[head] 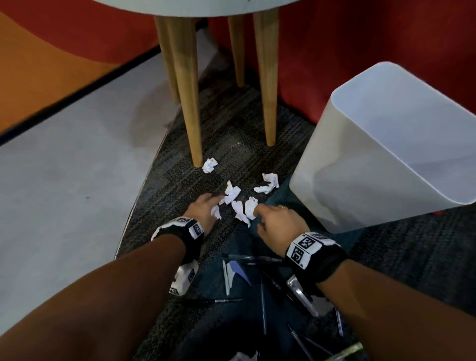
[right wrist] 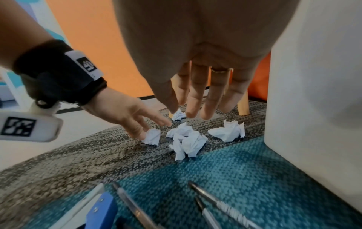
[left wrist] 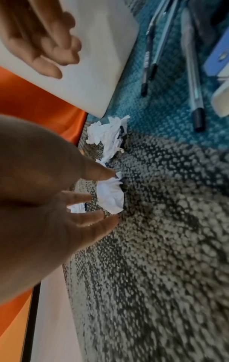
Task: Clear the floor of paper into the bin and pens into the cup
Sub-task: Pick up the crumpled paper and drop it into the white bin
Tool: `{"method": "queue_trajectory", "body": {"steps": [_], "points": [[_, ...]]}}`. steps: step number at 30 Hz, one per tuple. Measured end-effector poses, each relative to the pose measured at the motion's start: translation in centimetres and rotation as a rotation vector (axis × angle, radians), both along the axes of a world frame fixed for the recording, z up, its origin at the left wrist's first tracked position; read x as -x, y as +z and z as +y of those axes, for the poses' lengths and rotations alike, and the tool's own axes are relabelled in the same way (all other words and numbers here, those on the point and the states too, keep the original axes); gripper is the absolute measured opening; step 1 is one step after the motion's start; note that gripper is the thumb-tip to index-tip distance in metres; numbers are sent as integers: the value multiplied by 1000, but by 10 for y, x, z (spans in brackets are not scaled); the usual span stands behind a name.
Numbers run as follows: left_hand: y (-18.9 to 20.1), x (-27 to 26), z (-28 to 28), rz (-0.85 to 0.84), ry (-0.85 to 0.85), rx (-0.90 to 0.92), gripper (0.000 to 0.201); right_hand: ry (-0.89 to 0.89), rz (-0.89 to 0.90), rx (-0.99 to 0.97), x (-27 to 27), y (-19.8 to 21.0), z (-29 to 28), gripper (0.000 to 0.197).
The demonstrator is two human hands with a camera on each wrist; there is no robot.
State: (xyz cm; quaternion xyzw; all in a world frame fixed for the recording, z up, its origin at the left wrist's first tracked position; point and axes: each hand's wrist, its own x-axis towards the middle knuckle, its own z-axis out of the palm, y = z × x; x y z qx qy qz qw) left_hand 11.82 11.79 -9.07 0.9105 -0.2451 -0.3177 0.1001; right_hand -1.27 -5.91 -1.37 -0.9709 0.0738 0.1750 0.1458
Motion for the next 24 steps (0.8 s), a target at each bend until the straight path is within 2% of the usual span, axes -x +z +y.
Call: {"method": "queue_trajectory", "body": {"steps": [3, 6, 10, 14, 17, 24], "points": [[-6, -1, 2, 66, -143, -87, 66, -66, 35, -5, -12, -1, -3, 27], [-9, 7, 5, 49, -217, -166, 52, -87, 124, 2, -21, -10, -5, 38], [-8, 21, 12, 28, -125, -72, 30, -55, 191, -17, -33, -29, -1, 59], [0, 21, 15, 64, -77, -27, 30, 9, 293, -57, -40, -49, 3, 74], [6, 19, 12, 49, -30, 11, 30, 35, 304, -22, -38, -57, 4, 68], [28, 27, -19, 6, 28, 168, 16, -84, 114, 24, -16, -77, -3, 30]]}}
